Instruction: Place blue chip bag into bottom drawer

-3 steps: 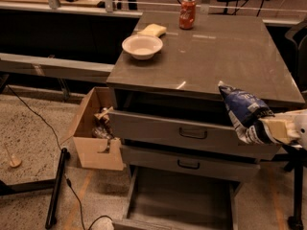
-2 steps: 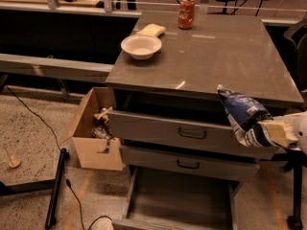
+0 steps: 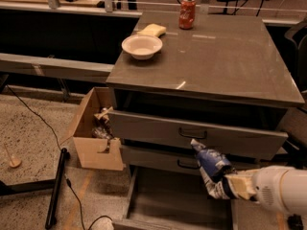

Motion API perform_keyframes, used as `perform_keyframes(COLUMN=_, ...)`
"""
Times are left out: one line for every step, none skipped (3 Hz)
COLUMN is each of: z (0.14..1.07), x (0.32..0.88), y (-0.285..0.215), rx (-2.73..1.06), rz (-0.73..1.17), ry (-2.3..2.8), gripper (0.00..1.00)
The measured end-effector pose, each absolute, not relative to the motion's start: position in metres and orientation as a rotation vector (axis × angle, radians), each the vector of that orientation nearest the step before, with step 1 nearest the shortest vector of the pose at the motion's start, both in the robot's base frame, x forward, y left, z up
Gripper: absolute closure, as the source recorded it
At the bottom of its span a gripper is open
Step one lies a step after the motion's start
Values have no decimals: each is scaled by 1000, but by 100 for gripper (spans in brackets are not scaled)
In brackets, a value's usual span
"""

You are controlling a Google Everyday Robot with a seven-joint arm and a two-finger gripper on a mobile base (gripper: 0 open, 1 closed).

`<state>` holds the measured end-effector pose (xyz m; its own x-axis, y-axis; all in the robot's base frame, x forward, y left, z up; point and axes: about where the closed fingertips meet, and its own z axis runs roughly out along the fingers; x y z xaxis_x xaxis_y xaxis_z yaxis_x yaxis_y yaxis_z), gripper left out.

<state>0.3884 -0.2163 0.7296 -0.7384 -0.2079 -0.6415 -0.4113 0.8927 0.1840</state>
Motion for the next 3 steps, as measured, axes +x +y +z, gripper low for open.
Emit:
perform_keyframes(z=651, x=369, y=-188, rx=-391, rz=564, ry=2473, gripper=100)
perform_keyframes(z=588, x=373, y=-162, rx=-285, rz=693, ry=2493, gripper=100)
perform_keyframes(z=531, x=389, y=-153, rx=-155, rz=721, ry=2527, gripper=100)
